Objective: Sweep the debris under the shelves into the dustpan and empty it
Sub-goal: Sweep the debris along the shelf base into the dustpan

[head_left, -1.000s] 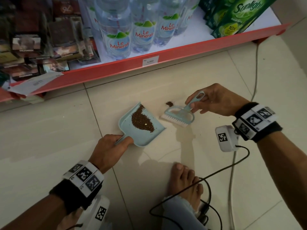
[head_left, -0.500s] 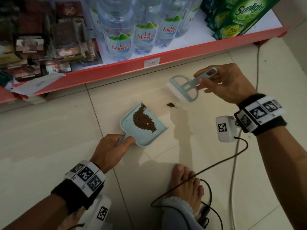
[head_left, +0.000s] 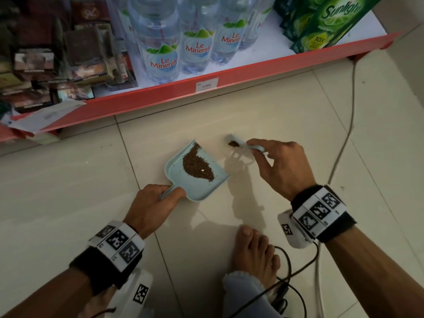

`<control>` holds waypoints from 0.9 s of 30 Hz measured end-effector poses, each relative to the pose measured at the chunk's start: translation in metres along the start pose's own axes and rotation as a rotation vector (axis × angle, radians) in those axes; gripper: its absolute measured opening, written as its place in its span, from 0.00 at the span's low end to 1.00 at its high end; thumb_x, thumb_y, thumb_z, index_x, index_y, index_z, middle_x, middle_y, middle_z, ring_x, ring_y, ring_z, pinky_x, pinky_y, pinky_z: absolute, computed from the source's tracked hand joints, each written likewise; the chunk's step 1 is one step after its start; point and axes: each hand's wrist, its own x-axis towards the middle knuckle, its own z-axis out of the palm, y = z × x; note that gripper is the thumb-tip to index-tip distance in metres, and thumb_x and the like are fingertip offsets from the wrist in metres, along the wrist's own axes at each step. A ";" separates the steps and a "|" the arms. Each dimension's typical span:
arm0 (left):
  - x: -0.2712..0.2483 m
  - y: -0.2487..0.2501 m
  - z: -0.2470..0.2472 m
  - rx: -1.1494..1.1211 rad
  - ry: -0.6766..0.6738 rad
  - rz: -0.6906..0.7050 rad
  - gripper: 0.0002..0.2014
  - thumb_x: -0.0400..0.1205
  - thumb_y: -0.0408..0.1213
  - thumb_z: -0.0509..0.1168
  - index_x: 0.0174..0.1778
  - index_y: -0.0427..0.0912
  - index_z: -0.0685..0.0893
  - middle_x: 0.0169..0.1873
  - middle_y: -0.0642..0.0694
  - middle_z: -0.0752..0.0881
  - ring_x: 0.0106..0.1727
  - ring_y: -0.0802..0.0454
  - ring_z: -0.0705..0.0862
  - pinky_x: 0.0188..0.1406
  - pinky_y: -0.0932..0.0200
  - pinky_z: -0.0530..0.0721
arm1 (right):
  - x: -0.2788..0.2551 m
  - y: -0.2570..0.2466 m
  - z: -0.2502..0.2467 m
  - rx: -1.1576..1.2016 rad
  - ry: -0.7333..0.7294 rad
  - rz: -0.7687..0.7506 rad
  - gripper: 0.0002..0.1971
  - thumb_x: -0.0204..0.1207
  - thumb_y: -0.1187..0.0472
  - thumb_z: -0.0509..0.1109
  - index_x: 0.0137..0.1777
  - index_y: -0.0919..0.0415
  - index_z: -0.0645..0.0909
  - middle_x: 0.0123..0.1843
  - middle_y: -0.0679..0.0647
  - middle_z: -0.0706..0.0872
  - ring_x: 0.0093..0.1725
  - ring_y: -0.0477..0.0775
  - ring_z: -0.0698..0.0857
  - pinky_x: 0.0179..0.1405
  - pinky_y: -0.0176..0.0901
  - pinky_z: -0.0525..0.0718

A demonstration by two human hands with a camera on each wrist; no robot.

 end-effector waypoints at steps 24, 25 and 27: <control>0.011 0.008 0.015 0.042 -0.013 -0.004 0.20 0.68 0.58 0.64 0.23 0.45 0.75 0.17 0.54 0.72 0.23 0.54 0.71 0.31 0.56 0.71 | 0.017 0.054 -0.027 0.105 0.024 -0.133 0.13 0.80 0.68 0.71 0.63 0.59 0.88 0.61 0.52 0.90 0.59 0.51 0.90 0.62 0.45 0.87; 0.011 0.009 0.016 0.049 -0.015 0.001 0.20 0.68 0.58 0.64 0.23 0.44 0.75 0.17 0.54 0.72 0.23 0.54 0.71 0.31 0.56 0.71 | 0.019 0.052 -0.025 0.043 0.051 -0.099 0.13 0.81 0.67 0.70 0.63 0.60 0.88 0.61 0.54 0.90 0.57 0.55 0.90 0.60 0.49 0.88; 0.012 0.013 0.019 0.065 -0.026 0.002 0.20 0.68 0.58 0.63 0.23 0.44 0.75 0.18 0.54 0.72 0.22 0.55 0.71 0.30 0.56 0.71 | 0.020 0.047 -0.018 -0.080 0.012 -0.033 0.13 0.81 0.65 0.68 0.63 0.61 0.88 0.59 0.58 0.91 0.54 0.61 0.90 0.55 0.55 0.88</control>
